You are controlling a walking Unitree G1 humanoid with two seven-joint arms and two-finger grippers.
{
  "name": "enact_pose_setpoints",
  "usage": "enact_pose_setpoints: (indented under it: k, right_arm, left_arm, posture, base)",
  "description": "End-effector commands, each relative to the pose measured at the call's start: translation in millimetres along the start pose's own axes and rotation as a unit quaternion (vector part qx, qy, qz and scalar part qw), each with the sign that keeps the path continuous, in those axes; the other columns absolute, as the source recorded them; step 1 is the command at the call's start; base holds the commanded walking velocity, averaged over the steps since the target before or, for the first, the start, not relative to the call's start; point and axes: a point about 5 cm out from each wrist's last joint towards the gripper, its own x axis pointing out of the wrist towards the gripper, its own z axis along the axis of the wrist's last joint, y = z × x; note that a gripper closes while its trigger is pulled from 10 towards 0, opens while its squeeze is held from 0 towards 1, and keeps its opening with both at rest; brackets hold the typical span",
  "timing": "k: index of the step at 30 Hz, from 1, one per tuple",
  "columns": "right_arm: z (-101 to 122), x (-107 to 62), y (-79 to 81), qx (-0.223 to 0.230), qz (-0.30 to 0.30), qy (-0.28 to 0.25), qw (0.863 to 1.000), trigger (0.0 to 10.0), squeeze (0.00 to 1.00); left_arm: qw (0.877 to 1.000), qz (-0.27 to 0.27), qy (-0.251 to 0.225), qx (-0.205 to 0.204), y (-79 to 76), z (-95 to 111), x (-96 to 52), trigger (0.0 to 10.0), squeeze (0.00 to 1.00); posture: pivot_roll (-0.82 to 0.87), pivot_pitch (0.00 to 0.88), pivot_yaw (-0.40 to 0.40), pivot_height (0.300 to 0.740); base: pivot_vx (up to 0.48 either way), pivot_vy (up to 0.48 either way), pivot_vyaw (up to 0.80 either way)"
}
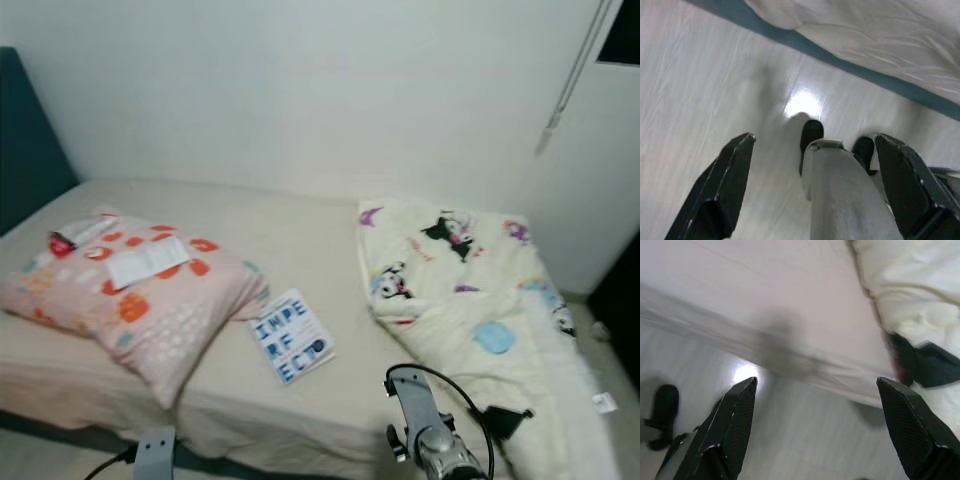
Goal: Clean up the room
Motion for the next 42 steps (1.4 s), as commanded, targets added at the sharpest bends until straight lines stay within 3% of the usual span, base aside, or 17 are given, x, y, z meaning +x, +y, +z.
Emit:
enact_pose_setpoints:
  k: [1,13,21,29,42]
  right_arm:
    - [-3.8,-0.5,-1.8,0.000,-0.001,0.004,1.000,10.0,0.00]
    - [-8.4,-1.0,-0.6,0.003,0.001,0.008,1.000,10.0,0.00]
    - [-8.0,-1.1,-3.0,0.024,-0.004,0.006,1.000,10.0,0.00]
    - [-3.6,-0.5,-1.3,0.013,0.001,-0.001,1.000,10.0,0.00]
    - [-0.7,-0.3,-1.2,0.011,0.000,-0.004,1.000,10.0,0.00]
  left_arm:
    - [1.000,-0.004,0.003,-0.001,-4.5,-1.4,0.0,10.0,0.00]
    - [1.000,-0.006,0.013,0.001,-2.4,-8.8,-1.6,10.0,0.00]
    - [1.000,-0.004,0.012,-0.003,-1.4,-11.0,-2.3,10.0,0.00]
    - [1.000,-0.011,0.016,0.004,-3.8,-11.5,-2.2,10.0,0.00]
    - [1.000,-0.006,0.014,-0.010,-6.2,-12.0,-2.2,10.0,0.00]
  posture:
    - [-0.05,0.008,-0.084,0.712]
    - [-0.07,0.041,-0.078,0.712]
    - [-0.07,0.050,-0.076,0.712]
    - [-0.07,0.034,-0.082,0.712]
    - [-0.07,0.000,-0.085,0.712]
  base:
    - [0.000,-0.435,0.00]
    - [0.000,-0.388,0.00]
    - [0.000,0.000,0.00]
    - [0.000,-0.360,0.00]
    - [0.000,0.000,0.00]
